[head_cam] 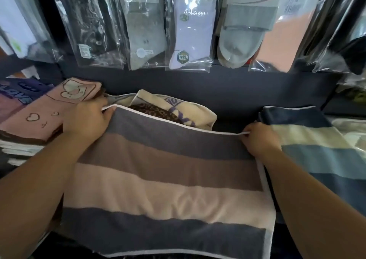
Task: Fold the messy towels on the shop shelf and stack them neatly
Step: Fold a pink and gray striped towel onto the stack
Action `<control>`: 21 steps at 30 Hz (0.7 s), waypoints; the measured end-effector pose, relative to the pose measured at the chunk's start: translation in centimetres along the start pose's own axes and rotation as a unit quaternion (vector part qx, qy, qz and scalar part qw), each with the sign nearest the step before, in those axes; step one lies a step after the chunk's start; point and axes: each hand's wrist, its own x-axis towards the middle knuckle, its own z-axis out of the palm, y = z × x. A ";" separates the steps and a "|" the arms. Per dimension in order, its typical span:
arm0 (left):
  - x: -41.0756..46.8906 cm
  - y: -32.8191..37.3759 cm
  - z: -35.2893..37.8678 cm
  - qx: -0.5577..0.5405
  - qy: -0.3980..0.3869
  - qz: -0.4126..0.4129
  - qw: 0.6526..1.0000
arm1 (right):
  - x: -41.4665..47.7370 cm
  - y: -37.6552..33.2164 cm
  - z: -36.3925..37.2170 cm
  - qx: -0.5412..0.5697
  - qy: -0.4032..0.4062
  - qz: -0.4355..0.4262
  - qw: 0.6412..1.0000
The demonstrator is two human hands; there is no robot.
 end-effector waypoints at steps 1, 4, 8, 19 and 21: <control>0.6 -0.1 -0.1 -0.003 0.015 0.009 1.000 | 0.9 -0.4 -0.3 0.004 0.014 0.001 1.000; 2.8 0.5 -0.6 0.007 0.051 0.024 0.998 | 3.7 -2.1 -1.5 -0.032 0.055 -0.007 0.998; 4.8 1.2 -0.3 0.045 0.046 0.015 0.998 | 6.4 -3.1 -2.1 -0.057 0.094 0.033 0.993; -0.3 -0.2 0.4 0.049 -0.042 -0.055 0.996 | -2.9 -10.1 5.4 -0.024 -0.062 -0.160 0.985; -2.5 -1.2 -0.8 0.008 -0.040 -0.107 0.993 | -4.8 -11.0 6.5 0.003 -0.091 -0.179 0.980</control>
